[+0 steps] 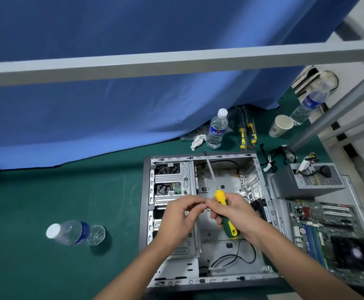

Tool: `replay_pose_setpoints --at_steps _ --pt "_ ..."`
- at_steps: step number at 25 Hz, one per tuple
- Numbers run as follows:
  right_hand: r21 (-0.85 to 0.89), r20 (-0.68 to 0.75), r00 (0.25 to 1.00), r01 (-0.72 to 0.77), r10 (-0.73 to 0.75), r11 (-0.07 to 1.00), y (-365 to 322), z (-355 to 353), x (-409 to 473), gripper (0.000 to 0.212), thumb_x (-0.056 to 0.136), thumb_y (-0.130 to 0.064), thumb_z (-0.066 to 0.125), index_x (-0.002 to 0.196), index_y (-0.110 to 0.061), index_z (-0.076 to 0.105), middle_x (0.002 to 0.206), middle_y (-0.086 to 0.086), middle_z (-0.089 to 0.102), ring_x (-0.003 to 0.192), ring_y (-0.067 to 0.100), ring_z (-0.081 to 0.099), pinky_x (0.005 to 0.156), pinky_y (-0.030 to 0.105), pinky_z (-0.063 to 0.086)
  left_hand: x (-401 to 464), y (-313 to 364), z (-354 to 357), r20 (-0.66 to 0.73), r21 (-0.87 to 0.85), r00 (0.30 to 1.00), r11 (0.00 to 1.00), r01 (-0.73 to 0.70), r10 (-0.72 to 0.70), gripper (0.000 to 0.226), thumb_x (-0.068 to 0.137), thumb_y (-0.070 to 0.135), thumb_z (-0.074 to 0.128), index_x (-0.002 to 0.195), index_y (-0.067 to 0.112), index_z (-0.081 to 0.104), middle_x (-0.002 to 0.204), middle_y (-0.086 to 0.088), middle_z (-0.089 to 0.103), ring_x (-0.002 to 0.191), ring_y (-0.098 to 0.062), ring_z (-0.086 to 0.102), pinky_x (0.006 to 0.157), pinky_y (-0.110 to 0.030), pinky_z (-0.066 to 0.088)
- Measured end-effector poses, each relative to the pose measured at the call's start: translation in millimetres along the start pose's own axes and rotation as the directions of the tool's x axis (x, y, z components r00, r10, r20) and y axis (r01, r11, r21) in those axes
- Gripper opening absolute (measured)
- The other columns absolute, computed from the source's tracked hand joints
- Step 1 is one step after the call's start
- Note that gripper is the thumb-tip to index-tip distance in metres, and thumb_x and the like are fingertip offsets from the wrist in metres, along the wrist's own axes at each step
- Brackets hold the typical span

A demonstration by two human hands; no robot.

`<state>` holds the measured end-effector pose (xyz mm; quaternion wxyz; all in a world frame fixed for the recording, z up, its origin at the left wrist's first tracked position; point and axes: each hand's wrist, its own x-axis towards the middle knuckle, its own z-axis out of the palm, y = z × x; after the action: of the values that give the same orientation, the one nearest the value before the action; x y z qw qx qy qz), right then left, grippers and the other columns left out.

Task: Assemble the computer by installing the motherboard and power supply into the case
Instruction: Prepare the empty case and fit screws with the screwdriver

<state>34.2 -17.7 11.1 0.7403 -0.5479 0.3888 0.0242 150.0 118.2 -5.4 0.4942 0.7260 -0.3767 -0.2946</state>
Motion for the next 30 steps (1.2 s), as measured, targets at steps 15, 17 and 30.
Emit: replay_pose_setpoints --at_steps 15,17,30 --pt "-0.983 0.145 0.939 0.172 -0.311 0.063 -24.6 -17.6 -16.5 0.021 0.095 -0.041 0.048 0.083 -0.028 0.037 0.065 -0.007 0.047 0.065 0.022 0.053 0.059 0.034 0.043 -1.1 -18.3 -40.9 -0.088 -0.536 0.933 0.807 0.25 -0.348 0.023 0.091 -0.004 0.062 0.099 0.013 0.075 0.092 -0.009 0.076 0.085 -0.017 0.072 0.075 -0.019 0.054" --pt "-0.99 0.138 0.939 0.137 -0.316 -0.025 -27.1 -17.9 -16.8 0.019 0.091 -0.039 0.048 0.083 -0.026 0.037 0.061 -0.004 0.041 0.063 0.024 0.048 0.055 0.032 0.031 -2.7 -18.9 -45.3 -0.108 -0.554 0.927 0.796 0.243 -0.359 0.019 0.09 -0.003 0.063 0.099 0.01 0.074 0.089 -0.008 0.076 0.082 -0.016 0.071 0.073 -0.019 0.054" --pt "-0.988 0.136 0.949 0.109 -0.283 -0.11 -33.5 -15.3 -19.0 0.017 0.088 -0.033 0.05 0.082 -0.026 0.036 0.063 -0.004 0.038 0.064 0.025 0.044 0.056 0.033 0.027 -1.9 -8.6 -54.7 -0.134 -0.367 0.951 0.905 0.214 -0.279 0.025 0.087 -0.004 0.068 0.089 0.019 0.075 0.084 0.0 0.077 0.08 -0.012 0.073 0.074 -0.018 0.054"
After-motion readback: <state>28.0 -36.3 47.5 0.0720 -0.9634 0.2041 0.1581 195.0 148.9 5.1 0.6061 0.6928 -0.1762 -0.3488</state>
